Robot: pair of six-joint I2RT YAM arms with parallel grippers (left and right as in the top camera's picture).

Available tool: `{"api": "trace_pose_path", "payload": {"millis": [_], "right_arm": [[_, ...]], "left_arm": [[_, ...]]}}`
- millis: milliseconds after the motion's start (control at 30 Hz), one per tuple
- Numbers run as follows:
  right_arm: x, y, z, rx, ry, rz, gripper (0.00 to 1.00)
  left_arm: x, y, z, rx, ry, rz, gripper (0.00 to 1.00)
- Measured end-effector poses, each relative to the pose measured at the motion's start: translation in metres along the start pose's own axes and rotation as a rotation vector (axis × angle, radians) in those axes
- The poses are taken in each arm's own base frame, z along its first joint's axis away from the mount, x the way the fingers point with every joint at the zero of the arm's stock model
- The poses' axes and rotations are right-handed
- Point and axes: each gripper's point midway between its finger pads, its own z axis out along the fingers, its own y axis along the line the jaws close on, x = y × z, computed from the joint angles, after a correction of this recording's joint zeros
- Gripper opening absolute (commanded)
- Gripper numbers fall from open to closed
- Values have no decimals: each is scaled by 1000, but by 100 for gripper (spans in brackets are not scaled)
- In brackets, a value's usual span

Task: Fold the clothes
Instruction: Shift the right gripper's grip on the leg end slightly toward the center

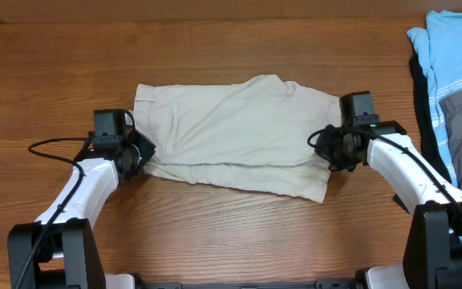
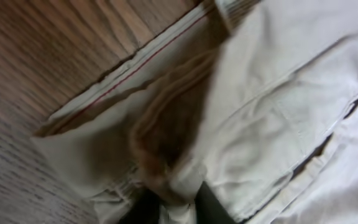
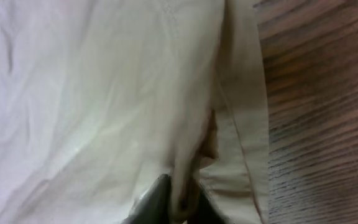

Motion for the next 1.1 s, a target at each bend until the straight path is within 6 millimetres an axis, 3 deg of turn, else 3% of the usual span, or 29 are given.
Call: {"api": "trace_pose_path", "payload": {"millis": [667,733,900,1000,1100], "right_arm": [[0,-1,0,3,2,50,5],[0,0,0,1,-1,58,19],[-6,3,0,-14,-26,82,27],[-5,1,3,-12,-26,102,42],[-3,0,4,-10,-24,115,46]], "left_arm": [[0,15,2,-66,-12,60,4],[1,16,3,-70,-12,60,4],[1,16,3,-70,-12,60,4],[1,16,3,-70,-12,60,4],[1,16,3,-70,-12,60,4]]}}
